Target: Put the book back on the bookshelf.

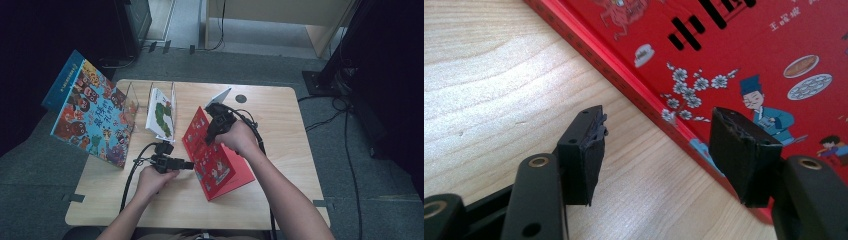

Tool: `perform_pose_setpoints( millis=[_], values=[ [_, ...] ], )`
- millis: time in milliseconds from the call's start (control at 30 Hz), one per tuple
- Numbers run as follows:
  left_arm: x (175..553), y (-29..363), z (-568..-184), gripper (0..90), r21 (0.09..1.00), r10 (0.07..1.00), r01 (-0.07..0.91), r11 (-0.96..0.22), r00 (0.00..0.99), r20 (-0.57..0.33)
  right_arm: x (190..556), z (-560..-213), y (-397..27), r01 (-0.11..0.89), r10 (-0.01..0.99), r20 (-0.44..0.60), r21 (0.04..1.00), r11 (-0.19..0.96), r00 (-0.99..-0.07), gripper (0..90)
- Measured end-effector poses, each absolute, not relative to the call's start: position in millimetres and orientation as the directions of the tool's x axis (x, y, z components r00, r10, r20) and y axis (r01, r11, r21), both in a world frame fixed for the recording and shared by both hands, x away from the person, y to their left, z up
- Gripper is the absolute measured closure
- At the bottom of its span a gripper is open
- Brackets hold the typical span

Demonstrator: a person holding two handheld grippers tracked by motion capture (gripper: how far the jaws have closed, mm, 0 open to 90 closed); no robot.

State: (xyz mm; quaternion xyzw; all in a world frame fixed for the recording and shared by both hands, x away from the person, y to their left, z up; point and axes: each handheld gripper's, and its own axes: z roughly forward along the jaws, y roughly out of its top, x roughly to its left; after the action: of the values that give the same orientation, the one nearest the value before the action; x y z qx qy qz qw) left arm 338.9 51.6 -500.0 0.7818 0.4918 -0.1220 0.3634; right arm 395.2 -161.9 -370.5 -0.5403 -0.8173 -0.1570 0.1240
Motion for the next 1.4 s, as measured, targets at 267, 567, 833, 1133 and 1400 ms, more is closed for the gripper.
perform_pose_setpoints(
  millis=[267, 567, 833, 1133, 1400],
  values=[
    [339.9, 52.2, -500.6, 36.9, 0.447, 0.676, 0.86, -0.245, 0.482, -0.557, 394.9, -368.6, -164.1, 0.925, 0.845, 0.377, 0.121, 0.361, -0.379, 88.5],
    [340.5, 52.8, -500.1, 32.3, 0.454, 0.672, 0.861, -0.229, 0.477, -0.567, 392.7, -361.3, -167.0, 0.914, 0.831, 0.383, 0.139, 0.38, -0.404, 88.6],
    [340.4, 53.3, -499.2, 32.8, 0.461, 0.673, 0.856, -0.233, 0.485, -0.559, 390.4, -348.1, -171.6, 0.907, 0.827, 0.374, 0.154, 0.392, -0.42, 88.6],
    [339.5, 47.5, -496.4, 28.9, 0.482, 0.68, 0.83, -0.281, 0.527, -0.51, 388.2, -339.8, -183.1, 0.903, 0.807, 0.405, 0.179, 0.391, -0.43, 88.6],
    [343.4, 49.0, -489.7, 28.4, 0.512, 0.658, 0.806, -0.298, 0.562, -0.502, 384.8, -333.6, -188.6, 0.889, 0.789, 0.409, 0.206, 0.409, -0.458, 88.6]
  ],
)
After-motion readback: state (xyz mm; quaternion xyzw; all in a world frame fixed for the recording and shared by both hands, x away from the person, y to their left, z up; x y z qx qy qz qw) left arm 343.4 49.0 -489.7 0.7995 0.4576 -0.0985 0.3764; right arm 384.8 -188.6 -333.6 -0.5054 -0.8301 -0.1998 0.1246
